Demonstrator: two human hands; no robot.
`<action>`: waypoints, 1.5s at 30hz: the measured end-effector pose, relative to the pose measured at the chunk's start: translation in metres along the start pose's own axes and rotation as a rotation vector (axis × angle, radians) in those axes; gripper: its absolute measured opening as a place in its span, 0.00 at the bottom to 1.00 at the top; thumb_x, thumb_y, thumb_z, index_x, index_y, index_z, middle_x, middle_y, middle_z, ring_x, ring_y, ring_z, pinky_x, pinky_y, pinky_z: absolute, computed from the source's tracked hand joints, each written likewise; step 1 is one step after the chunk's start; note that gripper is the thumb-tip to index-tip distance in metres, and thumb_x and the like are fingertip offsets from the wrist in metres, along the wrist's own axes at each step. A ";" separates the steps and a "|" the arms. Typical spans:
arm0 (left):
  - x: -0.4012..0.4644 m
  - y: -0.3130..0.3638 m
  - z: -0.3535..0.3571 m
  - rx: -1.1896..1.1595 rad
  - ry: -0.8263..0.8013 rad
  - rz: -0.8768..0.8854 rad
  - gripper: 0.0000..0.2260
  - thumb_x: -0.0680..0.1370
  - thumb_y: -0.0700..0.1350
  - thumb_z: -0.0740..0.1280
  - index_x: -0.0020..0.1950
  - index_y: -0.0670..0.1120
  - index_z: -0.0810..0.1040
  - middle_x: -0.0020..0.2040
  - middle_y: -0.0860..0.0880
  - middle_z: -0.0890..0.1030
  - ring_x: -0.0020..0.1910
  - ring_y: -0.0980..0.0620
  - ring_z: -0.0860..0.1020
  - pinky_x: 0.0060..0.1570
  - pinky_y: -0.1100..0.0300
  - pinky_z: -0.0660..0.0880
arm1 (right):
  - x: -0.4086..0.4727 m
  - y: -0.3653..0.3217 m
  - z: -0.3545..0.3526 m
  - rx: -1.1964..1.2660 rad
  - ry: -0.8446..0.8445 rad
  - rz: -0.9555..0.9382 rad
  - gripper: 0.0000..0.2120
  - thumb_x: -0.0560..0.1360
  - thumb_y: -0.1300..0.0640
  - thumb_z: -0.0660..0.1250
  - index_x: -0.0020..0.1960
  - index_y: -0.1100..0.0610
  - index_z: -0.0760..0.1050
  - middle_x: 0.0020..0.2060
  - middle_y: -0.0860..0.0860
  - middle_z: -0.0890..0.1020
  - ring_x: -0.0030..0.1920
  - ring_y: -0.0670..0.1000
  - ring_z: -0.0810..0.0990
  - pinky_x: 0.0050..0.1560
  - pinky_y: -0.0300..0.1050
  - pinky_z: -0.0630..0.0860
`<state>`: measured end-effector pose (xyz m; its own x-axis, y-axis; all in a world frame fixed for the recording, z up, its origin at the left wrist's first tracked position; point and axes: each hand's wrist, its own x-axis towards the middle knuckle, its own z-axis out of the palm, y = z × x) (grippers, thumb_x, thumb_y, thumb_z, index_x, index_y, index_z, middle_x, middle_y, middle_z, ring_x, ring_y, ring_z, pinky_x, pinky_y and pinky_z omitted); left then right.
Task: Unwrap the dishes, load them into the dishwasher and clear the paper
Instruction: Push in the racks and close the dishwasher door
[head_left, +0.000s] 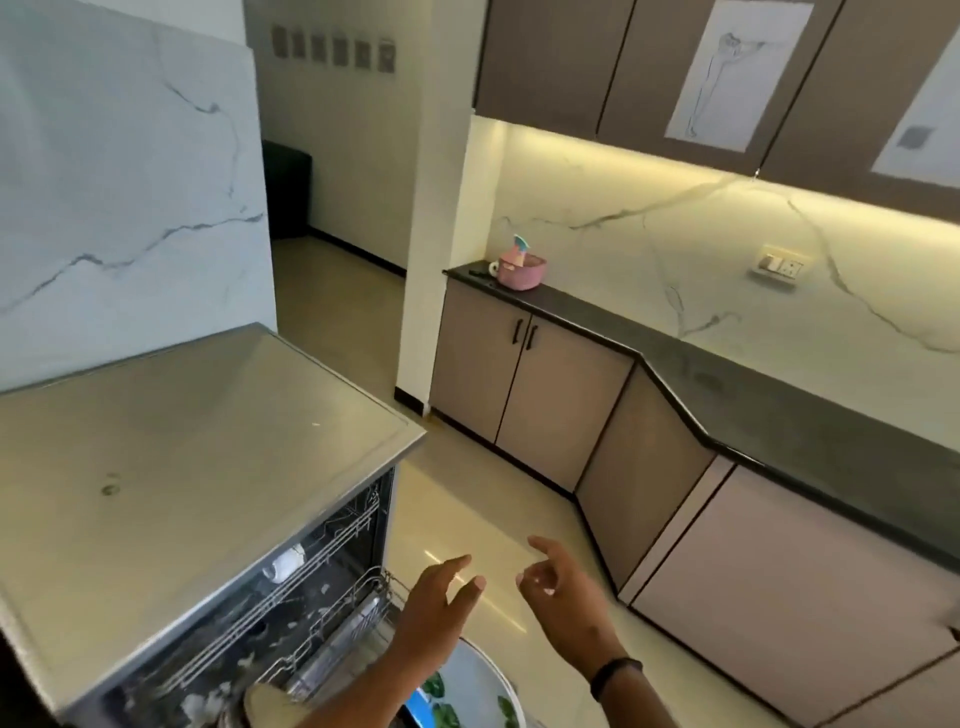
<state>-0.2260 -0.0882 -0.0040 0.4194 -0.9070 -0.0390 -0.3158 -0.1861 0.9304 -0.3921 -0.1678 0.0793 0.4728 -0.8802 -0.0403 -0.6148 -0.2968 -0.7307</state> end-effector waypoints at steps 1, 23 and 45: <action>-0.010 0.003 0.010 -0.008 -0.001 -0.001 0.35 0.72 0.76 0.57 0.72 0.57 0.72 0.66 0.56 0.75 0.66 0.59 0.72 0.63 0.63 0.67 | -0.005 0.008 -0.006 -0.005 -0.021 -0.003 0.19 0.78 0.53 0.69 0.67 0.45 0.71 0.46 0.45 0.83 0.51 0.43 0.80 0.48 0.28 0.70; -0.078 0.012 -0.070 -0.110 0.605 -0.181 0.13 0.81 0.53 0.66 0.61 0.49 0.80 0.58 0.46 0.76 0.59 0.47 0.77 0.62 0.47 0.75 | 0.033 -0.087 0.079 -0.206 -0.387 -0.456 0.22 0.79 0.58 0.70 0.71 0.57 0.73 0.69 0.55 0.74 0.70 0.55 0.70 0.71 0.46 0.64; -0.122 0.048 0.127 0.166 1.096 -0.586 0.14 0.77 0.43 0.72 0.62 0.43 0.82 0.60 0.42 0.82 0.57 0.48 0.79 0.58 0.64 0.71 | 0.049 0.054 0.088 -0.258 -1.102 -0.876 0.13 0.77 0.64 0.70 0.60 0.69 0.78 0.57 0.67 0.81 0.58 0.66 0.80 0.59 0.55 0.74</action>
<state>-0.4004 -0.0340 -0.0011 0.9940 0.1040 -0.0334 0.0873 -0.5720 0.8156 -0.3466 -0.1944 -0.0223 0.9196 0.3149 -0.2351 0.0874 -0.7472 -0.6588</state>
